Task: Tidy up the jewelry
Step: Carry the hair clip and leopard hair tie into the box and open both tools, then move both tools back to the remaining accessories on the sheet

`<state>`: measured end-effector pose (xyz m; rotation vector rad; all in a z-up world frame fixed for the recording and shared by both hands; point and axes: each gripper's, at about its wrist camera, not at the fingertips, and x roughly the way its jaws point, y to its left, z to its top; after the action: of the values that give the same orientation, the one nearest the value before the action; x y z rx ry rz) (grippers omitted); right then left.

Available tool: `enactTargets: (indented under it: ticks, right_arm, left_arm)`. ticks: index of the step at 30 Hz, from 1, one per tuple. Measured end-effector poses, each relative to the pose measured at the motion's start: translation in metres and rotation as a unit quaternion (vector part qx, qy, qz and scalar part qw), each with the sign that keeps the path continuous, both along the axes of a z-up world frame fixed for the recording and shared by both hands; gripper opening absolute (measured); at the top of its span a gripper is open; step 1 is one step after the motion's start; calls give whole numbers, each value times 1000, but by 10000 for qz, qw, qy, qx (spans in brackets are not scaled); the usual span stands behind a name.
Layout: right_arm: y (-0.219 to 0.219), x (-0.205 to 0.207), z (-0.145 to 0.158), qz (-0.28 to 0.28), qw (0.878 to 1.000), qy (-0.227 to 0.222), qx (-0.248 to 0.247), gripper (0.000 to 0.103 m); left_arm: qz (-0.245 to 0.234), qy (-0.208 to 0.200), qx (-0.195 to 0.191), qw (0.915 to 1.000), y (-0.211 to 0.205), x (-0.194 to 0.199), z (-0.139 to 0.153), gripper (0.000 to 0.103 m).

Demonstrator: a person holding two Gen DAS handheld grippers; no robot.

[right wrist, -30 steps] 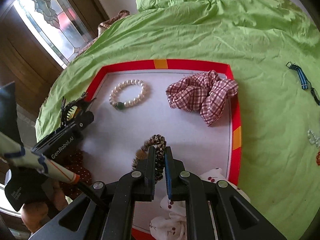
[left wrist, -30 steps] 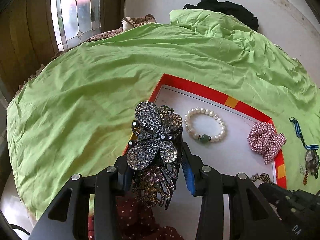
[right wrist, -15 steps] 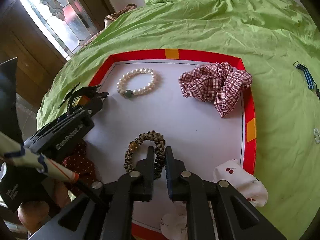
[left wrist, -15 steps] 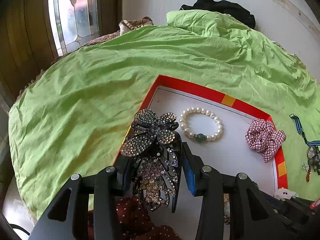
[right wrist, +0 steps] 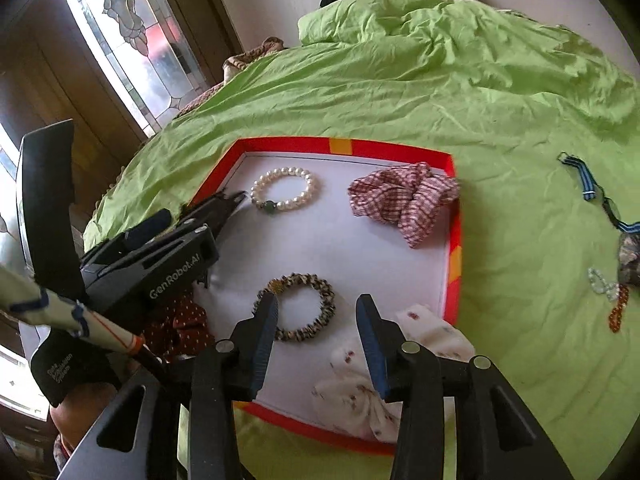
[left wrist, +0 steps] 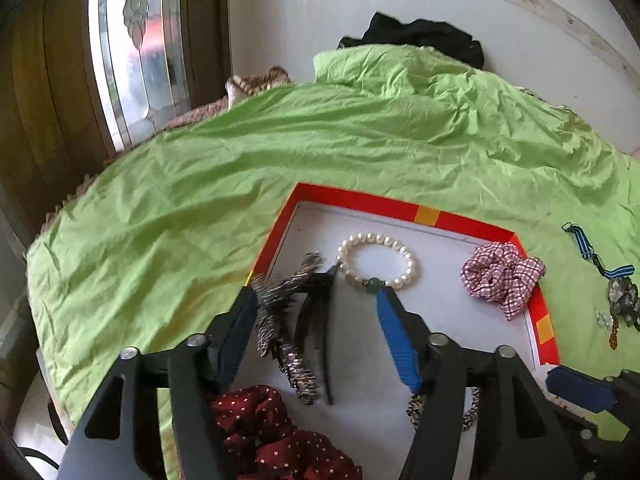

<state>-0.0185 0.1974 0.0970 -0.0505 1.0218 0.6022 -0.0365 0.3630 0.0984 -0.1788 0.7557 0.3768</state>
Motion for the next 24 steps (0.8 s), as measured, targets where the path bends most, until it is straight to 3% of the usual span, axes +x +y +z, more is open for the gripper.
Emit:
enactTargets:
  ticks: [24]
  right_arm:
    - [-122, -18, 17, -965, 9953, -116, -35, 48]
  left_arm:
    - [-504, -24, 869, 9949, -70, -10, 17, 67]
